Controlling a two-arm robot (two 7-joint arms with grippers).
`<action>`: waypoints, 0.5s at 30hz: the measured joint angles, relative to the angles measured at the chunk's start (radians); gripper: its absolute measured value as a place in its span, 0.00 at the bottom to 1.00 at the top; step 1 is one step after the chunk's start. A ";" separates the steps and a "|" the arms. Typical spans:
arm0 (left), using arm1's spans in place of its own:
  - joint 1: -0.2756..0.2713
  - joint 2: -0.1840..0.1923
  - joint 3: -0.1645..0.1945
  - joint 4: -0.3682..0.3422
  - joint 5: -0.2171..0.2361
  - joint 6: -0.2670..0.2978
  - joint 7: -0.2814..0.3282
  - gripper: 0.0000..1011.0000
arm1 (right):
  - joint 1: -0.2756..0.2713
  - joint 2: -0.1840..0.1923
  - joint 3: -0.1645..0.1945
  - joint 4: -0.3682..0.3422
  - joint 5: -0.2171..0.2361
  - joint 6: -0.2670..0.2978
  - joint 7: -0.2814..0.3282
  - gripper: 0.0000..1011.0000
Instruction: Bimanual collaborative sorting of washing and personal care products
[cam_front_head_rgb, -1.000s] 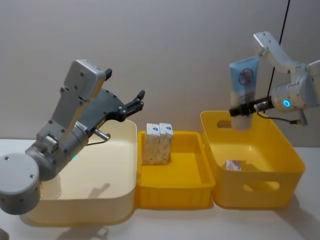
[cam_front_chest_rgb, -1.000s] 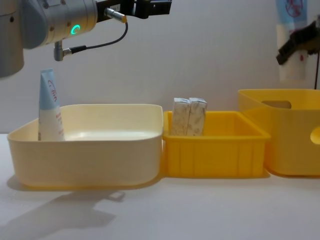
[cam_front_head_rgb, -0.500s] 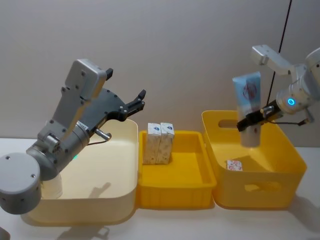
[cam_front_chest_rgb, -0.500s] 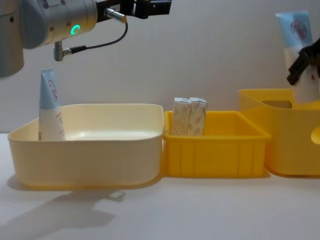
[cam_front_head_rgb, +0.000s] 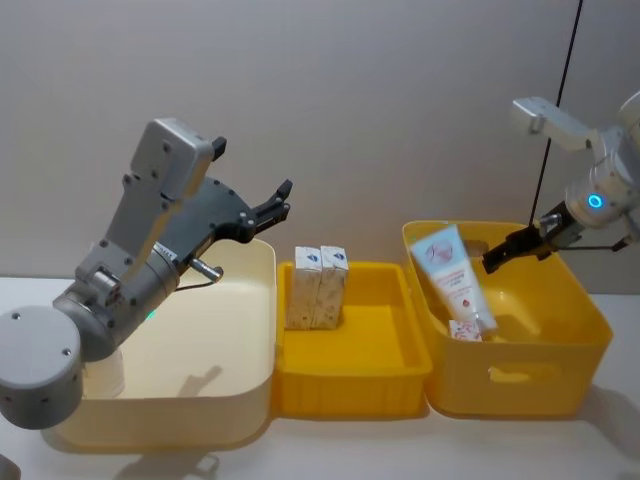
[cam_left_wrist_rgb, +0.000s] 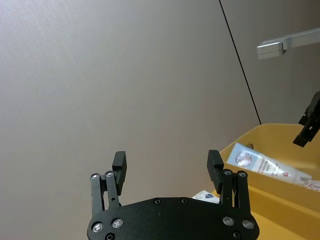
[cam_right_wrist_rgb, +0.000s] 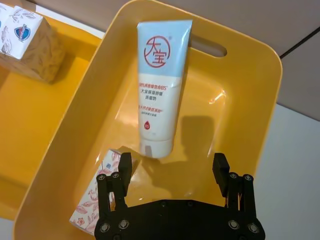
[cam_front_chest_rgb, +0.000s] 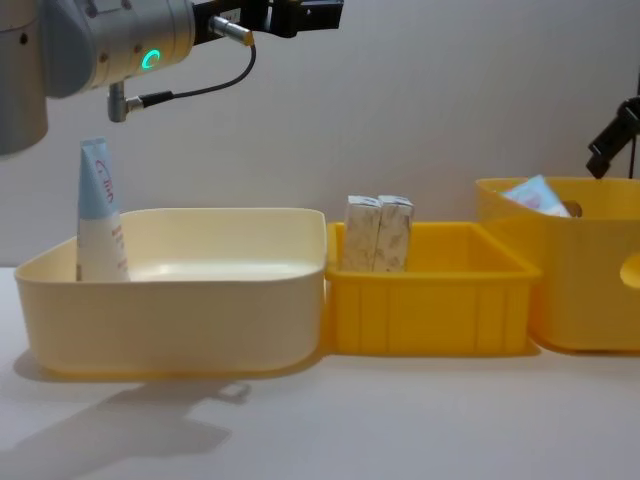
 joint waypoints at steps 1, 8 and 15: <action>0.000 0.000 0.000 0.000 0.000 0.000 0.000 0.99 | 0.003 -0.001 -0.002 0.006 -0.001 0.000 0.002 0.99; 0.000 0.000 0.000 0.000 0.000 0.000 0.000 0.99 | 0.023 -0.011 -0.013 0.048 -0.008 -0.006 0.015 0.99; 0.000 0.000 0.000 0.000 0.000 0.000 0.000 0.99 | 0.034 -0.015 -0.019 0.069 -0.012 -0.008 0.021 0.99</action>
